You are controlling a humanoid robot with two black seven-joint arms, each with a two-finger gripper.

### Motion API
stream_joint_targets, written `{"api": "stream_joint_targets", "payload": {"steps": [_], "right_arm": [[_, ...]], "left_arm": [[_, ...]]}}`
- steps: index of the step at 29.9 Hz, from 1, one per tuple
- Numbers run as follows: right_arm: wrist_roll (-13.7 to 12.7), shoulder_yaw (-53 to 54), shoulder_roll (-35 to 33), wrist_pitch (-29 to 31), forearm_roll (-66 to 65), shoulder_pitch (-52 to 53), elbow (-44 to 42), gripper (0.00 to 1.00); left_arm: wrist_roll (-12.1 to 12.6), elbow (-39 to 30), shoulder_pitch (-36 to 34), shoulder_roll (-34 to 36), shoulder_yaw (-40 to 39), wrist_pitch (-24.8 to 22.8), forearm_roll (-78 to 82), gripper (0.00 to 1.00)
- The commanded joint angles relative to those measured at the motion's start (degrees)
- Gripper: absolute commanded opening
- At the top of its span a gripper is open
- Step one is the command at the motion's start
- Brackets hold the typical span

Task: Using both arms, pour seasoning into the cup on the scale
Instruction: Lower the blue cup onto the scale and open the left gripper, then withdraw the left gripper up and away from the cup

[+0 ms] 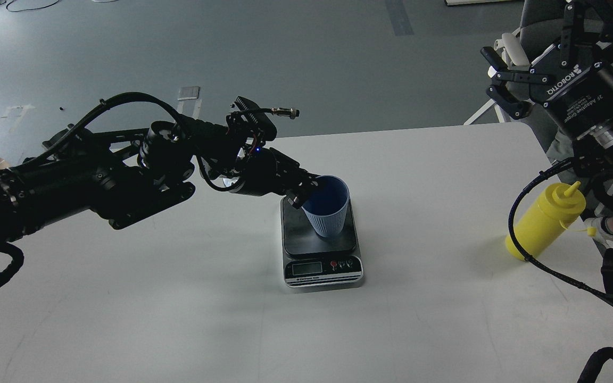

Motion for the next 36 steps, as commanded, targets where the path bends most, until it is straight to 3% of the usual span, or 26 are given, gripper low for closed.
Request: {"api": "stream_joint_targets", "payload": {"steps": [1, 3, 7, 8, 11, 21, 26, 28, 32, 36], "right_arm": [[0.00, 0.00, -0.02, 0.00, 0.00, -0.32, 0.18, 0.99], [0.00, 0.09, -0.02, 0.00, 0.00, -0.41, 0.27, 0.99], [0.00, 0.09, -0.02, 0.00, 0.00, -0.50, 0.36, 0.99], [0.00, 0.09, -0.02, 0.00, 0.00, -0.50, 0.36, 0.99], [0.00, 0.09, -0.02, 0.00, 0.00, -0.59, 0.36, 0.99], [0.00, 0.00, -0.02, 0.00, 0.00, -0.59, 0.27, 0.99], [0.00, 0.00, -0.02, 0.00, 0.00, -1.03, 0.27, 0.99], [0.00, 0.00, -0.02, 0.00, -0.09, -1.12, 0.18, 0.99], [0.00, 0.00, -0.02, 0.00, 0.00, -1.29, 0.18, 0.99], [0.00, 0.00, -0.02, 0.00, 0.00, -1.29, 0.18, 0.99]], "left_arm": [[0.01, 0.99, 0.02, -0.60, 0.33, -0.01, -0.01, 0.05], [0.01, 1.52, -0.07, -0.69, 0.78, -0.01, -0.01, 0.07], [0.01, 1.61, -0.25, -0.60, 0.69, -0.01, -0.10, 0.27], [0.01, 1.61, -0.25, -0.60, 0.69, -0.01, -0.10, 0.40], [0.01, 1.79, -0.25, -0.52, 0.78, -0.01, -0.36, 0.56], [0.01, 1.79, -0.34, 0.01, 0.25, -0.01, -0.80, 0.69], [0.01, 2.49, -0.95, 0.36, -1.06, -0.01, -4.39, 0.84], [0.01, 6.34, -2.61, 0.63, -2.91, -0.01, -11.66, 0.97], [0.01, 10.13, -3.67, 1.24, -6.25, -0.01, -23.10, 0.98], [0.01, 12.06, -3.41, 6.68, -13.17, 0.08, -37.58, 0.98]]}}
